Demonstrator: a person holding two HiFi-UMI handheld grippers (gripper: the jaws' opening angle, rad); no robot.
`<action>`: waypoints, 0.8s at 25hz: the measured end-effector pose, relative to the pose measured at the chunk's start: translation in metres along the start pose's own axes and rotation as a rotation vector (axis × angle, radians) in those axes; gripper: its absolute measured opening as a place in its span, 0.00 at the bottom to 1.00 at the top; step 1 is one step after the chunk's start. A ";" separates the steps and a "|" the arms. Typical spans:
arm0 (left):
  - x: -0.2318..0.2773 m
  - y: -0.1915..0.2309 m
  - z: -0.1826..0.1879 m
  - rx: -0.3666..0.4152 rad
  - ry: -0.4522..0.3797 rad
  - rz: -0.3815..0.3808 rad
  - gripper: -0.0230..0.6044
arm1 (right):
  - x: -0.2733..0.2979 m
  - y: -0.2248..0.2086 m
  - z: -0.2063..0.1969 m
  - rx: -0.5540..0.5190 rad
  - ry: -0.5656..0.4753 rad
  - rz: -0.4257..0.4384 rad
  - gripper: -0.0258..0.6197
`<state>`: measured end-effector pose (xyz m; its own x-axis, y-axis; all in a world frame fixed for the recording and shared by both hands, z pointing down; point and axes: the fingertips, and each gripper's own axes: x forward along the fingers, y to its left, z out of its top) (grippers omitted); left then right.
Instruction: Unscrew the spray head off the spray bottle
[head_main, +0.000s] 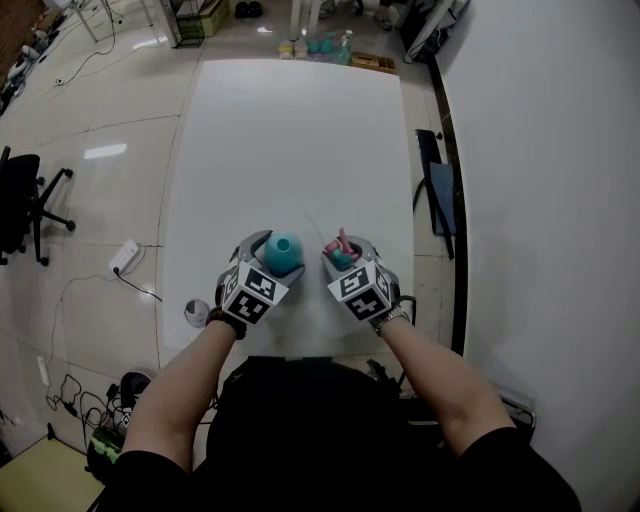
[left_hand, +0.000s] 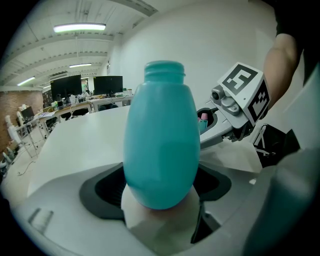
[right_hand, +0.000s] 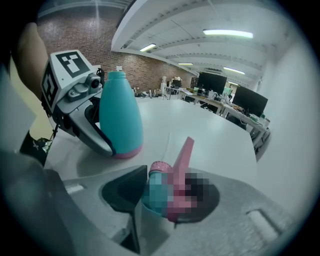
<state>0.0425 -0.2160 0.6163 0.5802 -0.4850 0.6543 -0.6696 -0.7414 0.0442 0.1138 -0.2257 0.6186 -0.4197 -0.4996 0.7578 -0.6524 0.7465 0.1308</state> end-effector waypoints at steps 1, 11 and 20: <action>0.000 0.000 0.000 0.003 0.001 -0.001 0.73 | 0.000 0.000 0.000 0.000 0.001 0.001 0.29; -0.004 0.000 0.002 0.017 -0.005 0.009 0.75 | -0.004 -0.006 0.000 0.067 -0.021 0.016 0.40; -0.011 0.000 0.002 0.018 -0.011 0.030 0.75 | -0.015 -0.013 0.000 0.147 -0.050 0.016 0.48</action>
<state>0.0371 -0.2121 0.6077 0.5648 -0.5123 0.6469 -0.6786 -0.7344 0.0109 0.1287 -0.2278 0.6059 -0.4591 -0.5123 0.7258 -0.7295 0.6836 0.0210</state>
